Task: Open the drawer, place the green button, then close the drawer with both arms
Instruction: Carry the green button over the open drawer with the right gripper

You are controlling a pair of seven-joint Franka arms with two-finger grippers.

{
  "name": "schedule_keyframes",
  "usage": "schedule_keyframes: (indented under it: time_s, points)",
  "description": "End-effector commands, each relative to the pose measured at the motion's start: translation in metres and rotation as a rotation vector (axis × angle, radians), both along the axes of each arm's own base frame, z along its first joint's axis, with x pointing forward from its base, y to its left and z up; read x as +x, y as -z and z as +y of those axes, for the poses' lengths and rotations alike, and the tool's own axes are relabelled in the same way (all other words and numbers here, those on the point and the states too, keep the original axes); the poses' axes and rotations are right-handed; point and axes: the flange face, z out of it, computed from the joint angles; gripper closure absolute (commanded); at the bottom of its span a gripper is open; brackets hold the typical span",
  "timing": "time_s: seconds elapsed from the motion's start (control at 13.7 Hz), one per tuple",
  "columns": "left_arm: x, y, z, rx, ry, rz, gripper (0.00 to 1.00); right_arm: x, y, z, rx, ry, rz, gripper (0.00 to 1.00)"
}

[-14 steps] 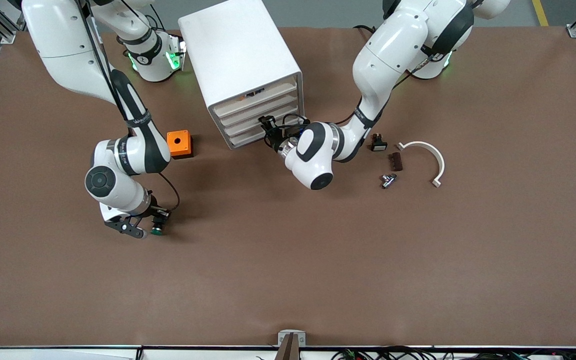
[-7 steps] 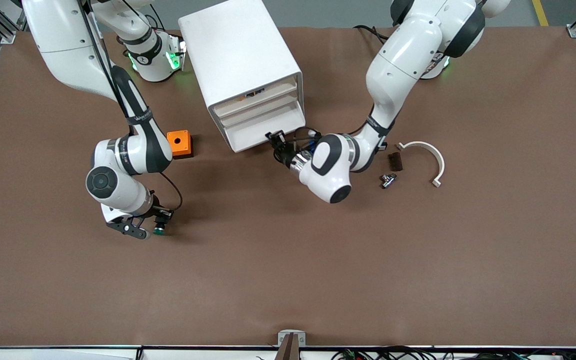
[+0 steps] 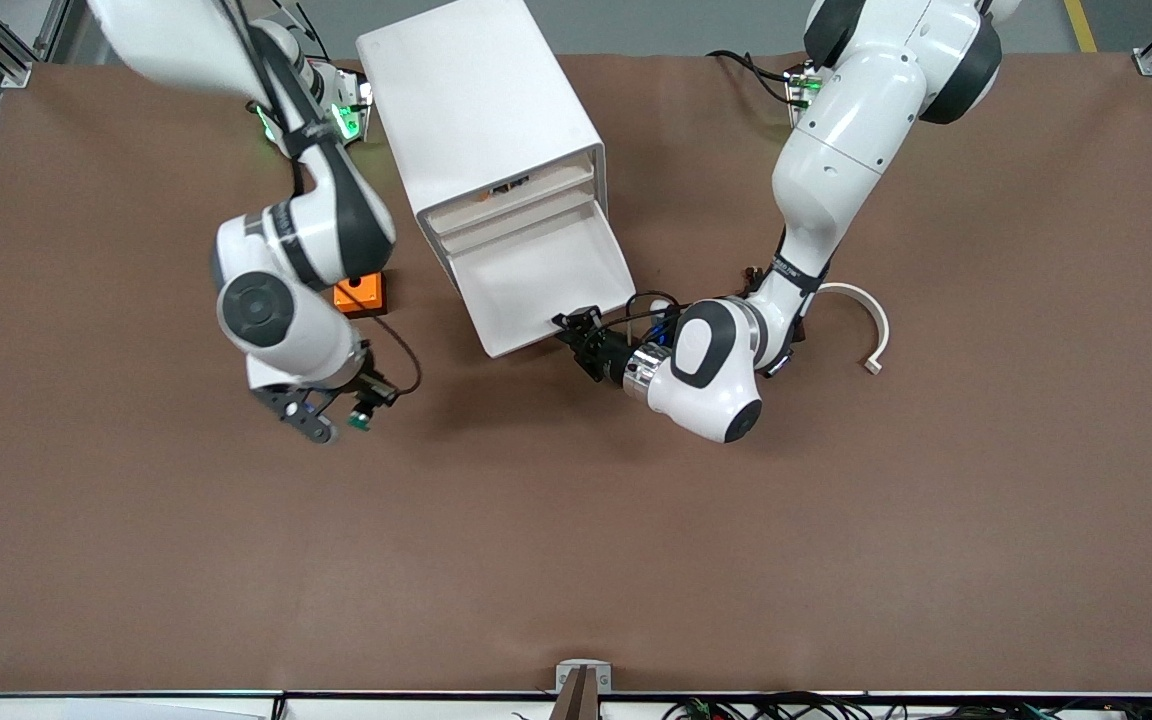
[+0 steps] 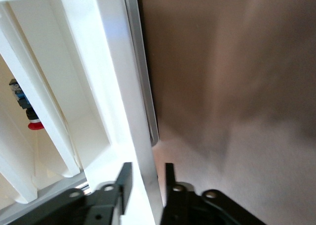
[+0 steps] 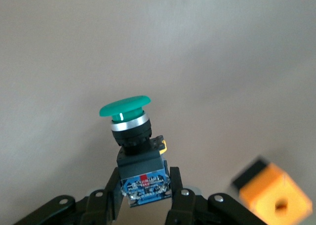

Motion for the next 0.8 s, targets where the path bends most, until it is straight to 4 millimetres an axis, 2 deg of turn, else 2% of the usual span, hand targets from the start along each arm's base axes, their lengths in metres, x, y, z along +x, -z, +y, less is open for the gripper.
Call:
schedule_keyframes:
  time_s: [0.0,0.07,0.22,0.29,0.37,0.59,0.73]
  points:
    - [0.011,-0.013,0.003,-0.027,-0.011,-0.021,0.13,-0.021,-0.036,0.048,0.007,0.112,0.007,1.0]
    - [0.014,-0.022,0.009,-0.022,0.005,-0.033,0.01,-0.035,-0.039,0.071,0.013,0.141,0.01,1.0]
    - [0.037,-0.037,0.032,0.018,0.057,-0.106,0.01,-0.063,-0.038,0.108,0.005,0.206,0.004,1.0]
    - [0.038,-0.036,0.042,0.057,0.136,-0.145,0.01,-0.079,-0.031,0.128,0.005,0.239,-0.009,1.0]
    - [0.036,-0.045,0.047,0.08,0.218,-0.186,0.01,-0.095,-0.022,0.145,0.012,0.276,-0.027,1.0]
    - [0.05,-0.079,0.082,0.093,0.38,-0.322,0.01,-0.131,0.006,0.178,0.022,0.369,-0.057,1.0]
    - [0.063,-0.111,0.112,0.065,0.486,-0.422,0.01,-0.14,0.009,0.188,0.016,0.439,-0.059,1.0]
